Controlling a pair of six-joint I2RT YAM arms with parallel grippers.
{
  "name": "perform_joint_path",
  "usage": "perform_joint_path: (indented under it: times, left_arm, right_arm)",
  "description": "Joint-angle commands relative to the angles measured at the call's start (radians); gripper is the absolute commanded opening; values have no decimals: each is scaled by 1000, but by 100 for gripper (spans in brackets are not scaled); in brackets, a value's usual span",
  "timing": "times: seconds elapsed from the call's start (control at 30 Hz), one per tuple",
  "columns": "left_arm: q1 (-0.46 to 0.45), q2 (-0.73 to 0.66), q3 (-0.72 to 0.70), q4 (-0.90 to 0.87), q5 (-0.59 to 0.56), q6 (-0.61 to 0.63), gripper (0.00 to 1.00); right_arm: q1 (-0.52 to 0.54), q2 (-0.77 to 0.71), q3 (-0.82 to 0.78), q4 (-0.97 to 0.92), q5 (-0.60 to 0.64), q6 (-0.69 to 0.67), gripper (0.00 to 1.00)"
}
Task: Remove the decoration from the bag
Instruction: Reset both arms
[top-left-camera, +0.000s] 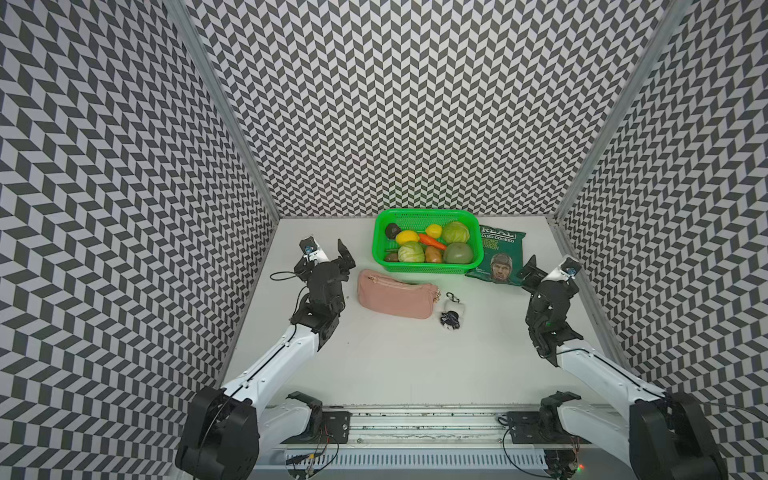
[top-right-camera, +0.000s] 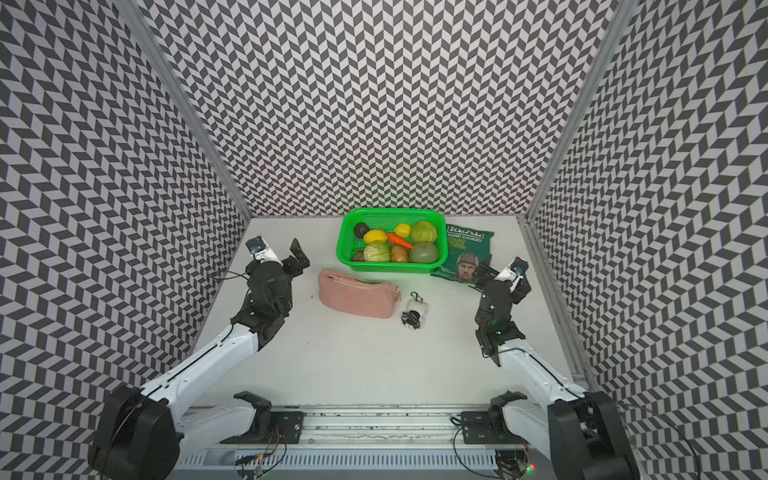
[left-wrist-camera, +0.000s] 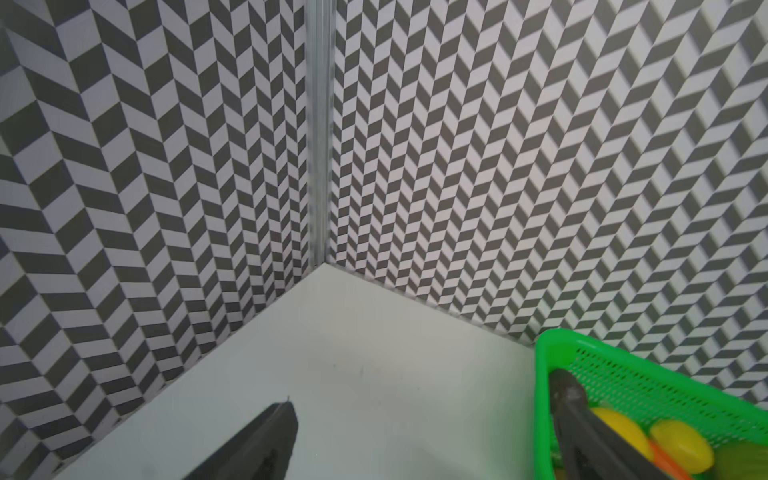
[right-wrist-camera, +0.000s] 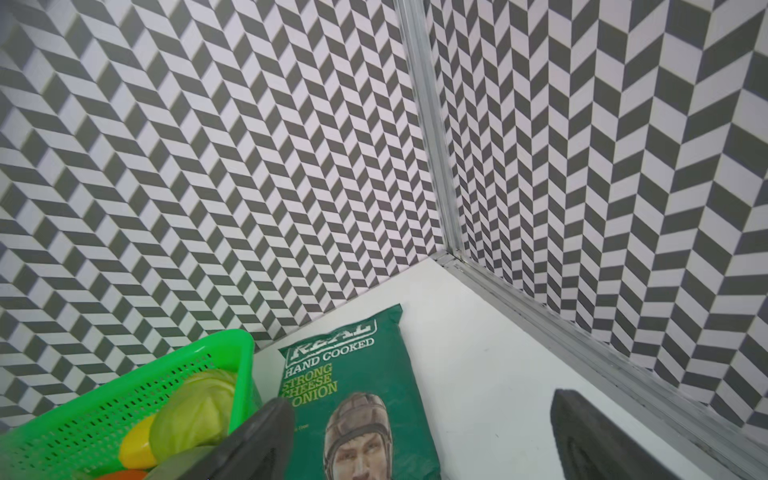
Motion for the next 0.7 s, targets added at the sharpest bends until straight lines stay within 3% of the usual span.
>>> perform_joint_path:
  times: [0.0,0.17,0.3,0.53,0.67]
  left_arm:
    - [60,36,-80,194,37,121,100]
    - [204,124,-215,381,147,93,100]
    - [250,154,-315,518,215,155,100]
    - [340,200,-385,662,428,145,100]
    - [393,241,-372,703,540,120,100]
  right_arm:
    - [-22,28,-47,118,18,-34,100]
    - [-24,121,-105,243,36,-72,100]
    - [-24,222,-166,459,35,-102,100]
    - [-24,410,-212,802,-114,-277,100]
    - [-55,380,-138,599,-242,-259,100]
